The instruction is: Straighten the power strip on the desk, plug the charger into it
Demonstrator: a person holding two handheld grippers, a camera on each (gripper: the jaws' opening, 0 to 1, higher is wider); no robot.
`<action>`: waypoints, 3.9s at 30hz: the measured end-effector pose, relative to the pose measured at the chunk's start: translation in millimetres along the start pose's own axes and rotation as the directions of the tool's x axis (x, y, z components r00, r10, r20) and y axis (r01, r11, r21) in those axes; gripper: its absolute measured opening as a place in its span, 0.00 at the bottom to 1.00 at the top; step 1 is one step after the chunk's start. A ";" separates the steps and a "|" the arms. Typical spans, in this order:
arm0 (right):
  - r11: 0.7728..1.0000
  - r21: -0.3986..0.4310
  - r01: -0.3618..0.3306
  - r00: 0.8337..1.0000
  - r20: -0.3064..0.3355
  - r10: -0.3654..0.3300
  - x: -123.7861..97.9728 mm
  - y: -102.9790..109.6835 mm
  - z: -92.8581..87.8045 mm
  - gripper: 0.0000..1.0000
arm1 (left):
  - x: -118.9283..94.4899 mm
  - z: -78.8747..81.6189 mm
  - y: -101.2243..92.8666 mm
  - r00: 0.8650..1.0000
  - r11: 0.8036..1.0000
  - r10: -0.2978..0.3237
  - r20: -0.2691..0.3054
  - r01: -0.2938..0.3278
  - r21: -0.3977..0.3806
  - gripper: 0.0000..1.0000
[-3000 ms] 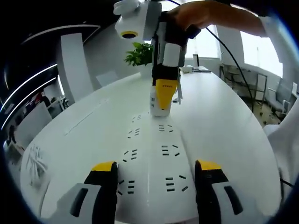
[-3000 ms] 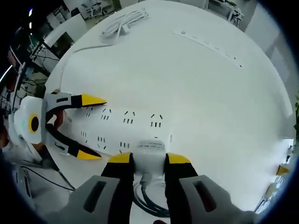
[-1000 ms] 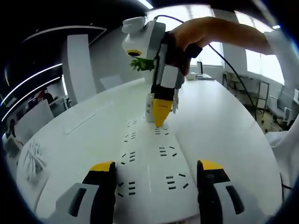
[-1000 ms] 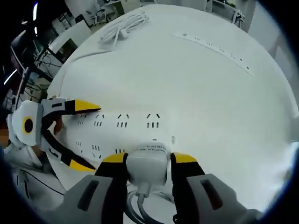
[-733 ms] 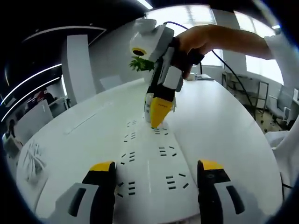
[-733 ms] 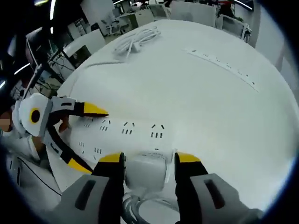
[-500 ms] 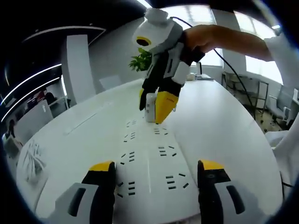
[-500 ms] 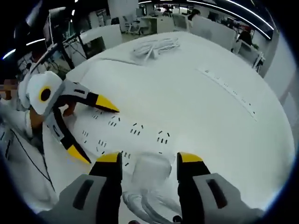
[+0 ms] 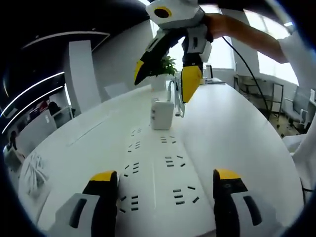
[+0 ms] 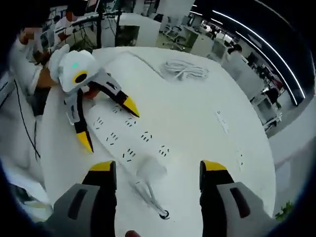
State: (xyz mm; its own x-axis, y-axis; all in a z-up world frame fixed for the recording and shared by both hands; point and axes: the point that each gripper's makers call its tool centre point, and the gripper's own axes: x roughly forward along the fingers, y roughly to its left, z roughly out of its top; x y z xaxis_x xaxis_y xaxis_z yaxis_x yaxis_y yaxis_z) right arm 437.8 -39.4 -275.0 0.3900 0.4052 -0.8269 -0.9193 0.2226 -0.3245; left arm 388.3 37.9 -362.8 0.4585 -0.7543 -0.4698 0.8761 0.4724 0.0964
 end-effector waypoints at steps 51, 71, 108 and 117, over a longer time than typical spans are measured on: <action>0.841 -0.515 -0.165 0.986 -0.095 0.136 54.5 20.3 -21.5 0.32 | 5.4 -3.4 11.1 0.973 0.993 0.081 -0.217 -0.098 -0.069 0.71; 0.880 -0.448 -0.155 0.988 -0.068 0.139 54.1 19.0 -21.6 0.30 | 11.3 -5.3 16.9 0.973 0.996 -0.010 -0.231 -0.011 -0.091 0.75; 0.953 -0.259 -0.159 0.986 -0.085 0.141 50.1 26.5 -27.9 0.31 | 21.2 -3.0 12.4 0.968 0.977 -0.205 -0.144 0.193 -0.093 0.81; 0.950 -0.269 -0.157 0.987 -0.080 0.140 45.2 34.5 -32.6 0.31 | 24.1 -4.4 7.6 0.962 0.973 -0.227 -0.152 0.218 -0.075 0.79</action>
State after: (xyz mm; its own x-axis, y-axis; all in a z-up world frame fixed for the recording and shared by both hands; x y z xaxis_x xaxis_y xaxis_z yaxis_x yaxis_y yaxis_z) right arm 422.0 -42.4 -338.5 0.2519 0.3604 -0.8981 -0.9488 -0.0907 -0.3025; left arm 405.3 25.4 -377.3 0.2197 -0.7634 -0.6074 0.9412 0.3297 -0.0741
